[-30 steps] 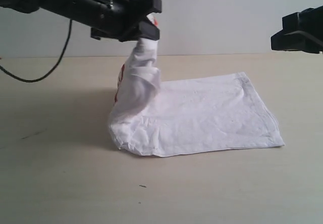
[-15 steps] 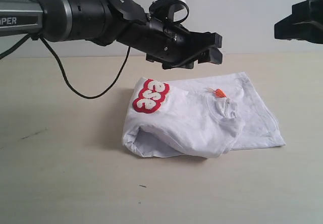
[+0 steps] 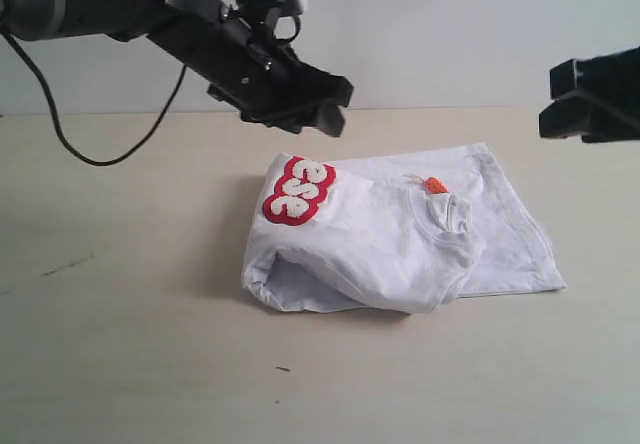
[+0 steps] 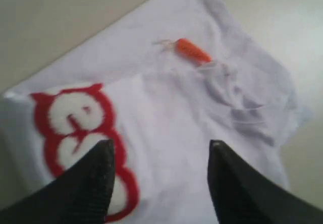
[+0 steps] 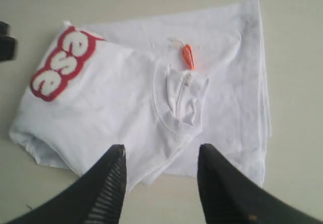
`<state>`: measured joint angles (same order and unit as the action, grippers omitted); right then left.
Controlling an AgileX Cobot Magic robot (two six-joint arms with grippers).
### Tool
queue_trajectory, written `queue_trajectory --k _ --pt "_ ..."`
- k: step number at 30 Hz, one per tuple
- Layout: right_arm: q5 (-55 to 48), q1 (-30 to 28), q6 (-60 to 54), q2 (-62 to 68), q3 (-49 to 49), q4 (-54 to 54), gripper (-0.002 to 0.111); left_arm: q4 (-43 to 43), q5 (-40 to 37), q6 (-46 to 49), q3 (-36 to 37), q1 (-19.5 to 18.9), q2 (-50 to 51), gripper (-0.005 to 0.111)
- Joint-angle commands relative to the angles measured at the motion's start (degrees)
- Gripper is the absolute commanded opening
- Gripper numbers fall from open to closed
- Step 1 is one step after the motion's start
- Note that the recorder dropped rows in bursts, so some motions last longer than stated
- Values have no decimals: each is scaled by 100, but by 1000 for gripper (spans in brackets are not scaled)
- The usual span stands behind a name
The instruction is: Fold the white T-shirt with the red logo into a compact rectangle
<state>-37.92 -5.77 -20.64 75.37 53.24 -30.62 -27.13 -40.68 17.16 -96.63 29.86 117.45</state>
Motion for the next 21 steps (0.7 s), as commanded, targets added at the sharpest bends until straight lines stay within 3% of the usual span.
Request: queue_trajectory --k 1,6,13,21 --pt "39 -18 161 703 -12 71 45 846 82 -431 391 -276 -524 45" --pt "151 -18 -48 1478 -12 7 45 845 352 -393 933 -536 -1095 45" --pt "63 -18 -122 2514 523 -63 45 826 352 -383 1537 -591 -1554 45" --pt "27 -18 -782 3547 1328 -775 54 893 805 -373 2227 -591 -1976 45"
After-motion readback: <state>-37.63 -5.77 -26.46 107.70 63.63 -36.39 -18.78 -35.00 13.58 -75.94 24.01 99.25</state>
